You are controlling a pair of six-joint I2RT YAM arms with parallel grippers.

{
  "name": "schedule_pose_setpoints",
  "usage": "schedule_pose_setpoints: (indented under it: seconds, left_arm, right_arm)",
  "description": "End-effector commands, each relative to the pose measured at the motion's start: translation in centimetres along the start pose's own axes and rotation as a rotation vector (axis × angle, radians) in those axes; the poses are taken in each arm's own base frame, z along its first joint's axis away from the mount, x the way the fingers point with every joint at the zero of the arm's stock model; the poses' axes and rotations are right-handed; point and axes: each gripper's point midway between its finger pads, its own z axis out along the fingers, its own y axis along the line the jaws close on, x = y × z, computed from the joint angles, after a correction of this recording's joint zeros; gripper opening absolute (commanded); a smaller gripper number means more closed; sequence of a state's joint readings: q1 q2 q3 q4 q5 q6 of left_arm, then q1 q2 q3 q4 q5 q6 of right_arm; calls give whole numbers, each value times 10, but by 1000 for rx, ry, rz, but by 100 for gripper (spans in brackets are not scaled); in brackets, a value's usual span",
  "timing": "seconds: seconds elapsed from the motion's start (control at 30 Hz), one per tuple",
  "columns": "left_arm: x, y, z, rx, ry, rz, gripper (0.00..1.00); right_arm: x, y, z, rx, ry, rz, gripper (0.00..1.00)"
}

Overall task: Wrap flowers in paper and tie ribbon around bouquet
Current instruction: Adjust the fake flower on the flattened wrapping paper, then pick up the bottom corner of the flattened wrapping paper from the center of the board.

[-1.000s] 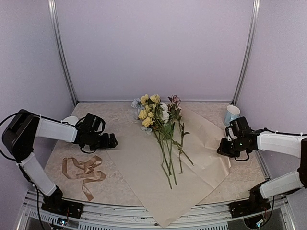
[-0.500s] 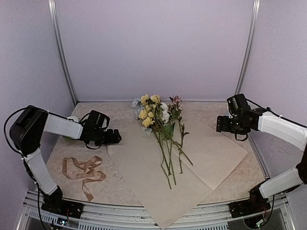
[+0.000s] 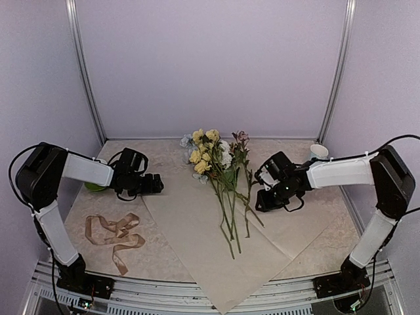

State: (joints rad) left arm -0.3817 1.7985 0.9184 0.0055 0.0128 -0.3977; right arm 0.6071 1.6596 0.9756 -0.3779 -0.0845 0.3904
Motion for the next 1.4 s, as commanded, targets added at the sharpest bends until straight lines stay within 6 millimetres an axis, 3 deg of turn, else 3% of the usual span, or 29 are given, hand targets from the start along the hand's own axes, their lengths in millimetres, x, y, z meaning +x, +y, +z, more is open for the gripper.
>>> schedule_pose_setpoints:
  seconds: [0.0, 0.1, 0.17, 0.27, 0.37, 0.5, 0.6, 0.67, 0.77, 0.97, 1.2, 1.27, 1.37]
  left_arm:
    - [-4, 7, -22, -31, -30, 12, 94]
    - [-6, 2, -34, -25, -42, 26, 95]
    - [-6, -4, -40, -30, -44, 46, 95]
    - [-6, -22, -50, -42, -77, 128, 95]
    - [-3, -43, -56, -11, -92, 180, 96]
    - [-4, -52, -64, -4, -90, 206, 95]
    - [-11, -69, -87, 25, -140, 259, 95]
    - [-14, -81, -104, 53, -180, 289, 95]
    - [-14, -97, -125, 99, -212, 322, 95]
    - [-1, -124, -154, 200, -236, 339, 96]
    - [13, -130, -157, 215, -210, 326, 97]
    - [15, -135, -160, 221, -210, 343, 97]
    - [21, -140, -160, 238, -197, 364, 97]
  right_arm:
    - [12, 29, 21, -40, 89, -50, 25]
    - [17, 39, 33, -54, 118, -54, 20]
    - [18, 56, 40, -114, 128, -63, 18]
    - [17, 82, 43, -174, 128, -78, 18]
    - [13, 95, 41, -208, 113, -58, 17]
    - [3, 88, 28, -158, 77, -40, 17]
    - [-2, 79, 9, -94, 63, -69, 18]
    - [2, 77, -6, -63, 76, -117, 26]
    - [40, 100, -23, -91, 179, -244, 43]
    - [154, 186, -61, -255, 288, -770, 69]
    - [239, 249, -95, -505, 248, -1139, 69]
    - [259, 255, -99, -537, 247, -1232, 69]
    - [278, 250, -87, -516, 242, -1320, 72]
